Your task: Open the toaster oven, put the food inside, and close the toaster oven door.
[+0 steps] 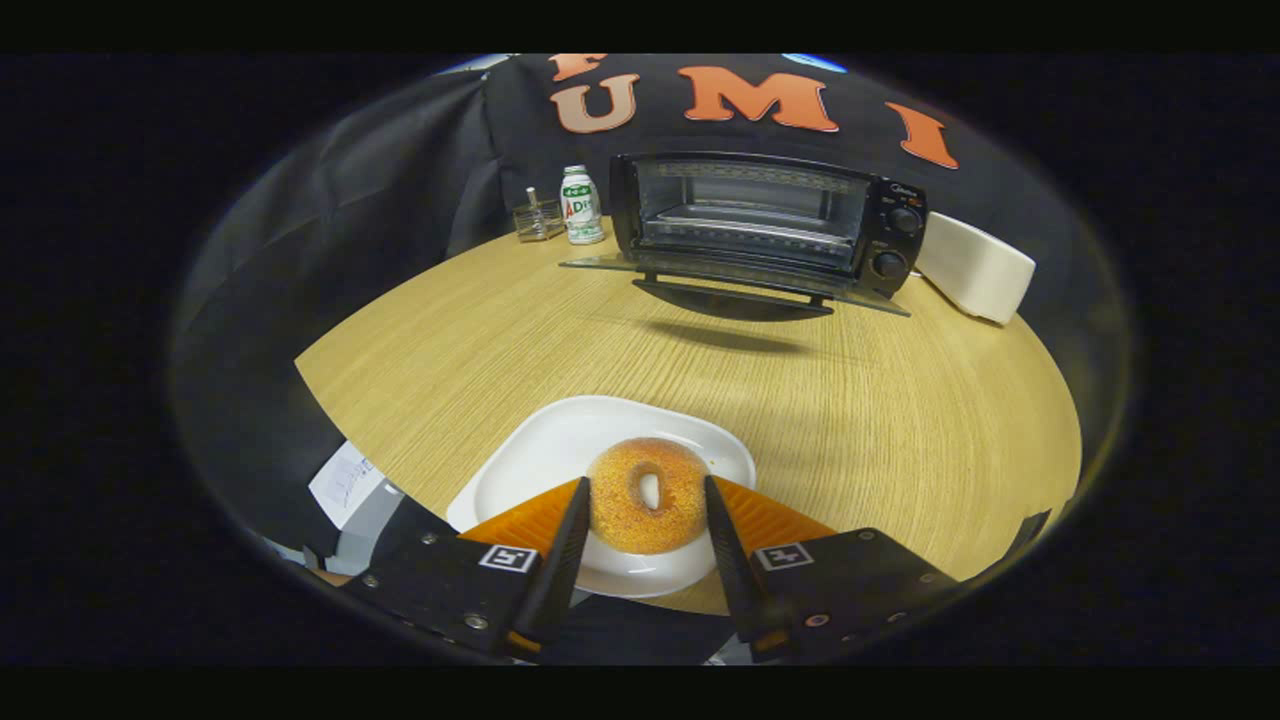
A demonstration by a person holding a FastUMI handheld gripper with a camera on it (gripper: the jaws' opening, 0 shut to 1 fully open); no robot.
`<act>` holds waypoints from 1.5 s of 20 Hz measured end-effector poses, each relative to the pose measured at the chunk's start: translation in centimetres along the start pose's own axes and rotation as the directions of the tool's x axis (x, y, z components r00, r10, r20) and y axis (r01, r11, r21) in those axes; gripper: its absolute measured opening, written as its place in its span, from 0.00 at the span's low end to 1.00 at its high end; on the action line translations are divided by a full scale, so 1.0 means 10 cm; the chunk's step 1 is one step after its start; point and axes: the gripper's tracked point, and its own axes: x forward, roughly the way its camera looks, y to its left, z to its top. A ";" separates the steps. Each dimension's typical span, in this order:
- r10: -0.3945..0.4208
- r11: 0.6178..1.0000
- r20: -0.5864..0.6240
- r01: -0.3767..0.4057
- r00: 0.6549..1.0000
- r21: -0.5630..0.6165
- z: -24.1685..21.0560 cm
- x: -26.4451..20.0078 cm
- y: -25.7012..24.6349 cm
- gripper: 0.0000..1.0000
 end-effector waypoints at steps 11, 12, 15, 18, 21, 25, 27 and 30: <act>0.114 0.923 0.225 -0.187 0.968 0.335 1.04 -0.15 0.06 0.33; 0.116 0.909 0.245 -0.202 0.963 0.365 1.17 -0.12 0.05 0.33; 0.087 0.864 0.296 -0.220 0.951 0.453 1.58 0.03 -0.05 0.33; 0.065 0.788 0.332 -0.253 0.941 0.562 1.94 0.20 -0.12 0.33; 0.037 0.697 0.360 -0.282 0.932 0.659 2.23 0.35 -0.25 0.33; 0.000 0.572 0.372 -0.305 0.928 0.761 2.54 0.57 -0.51 0.33; -0.031 0.524 0.371 -0.301 0.928 0.797 2.67 0.71 -0.67 0.33; -0.052 0.452 0.355 -0.295 0.933 0.842 2.75 0.91 -0.83 0.33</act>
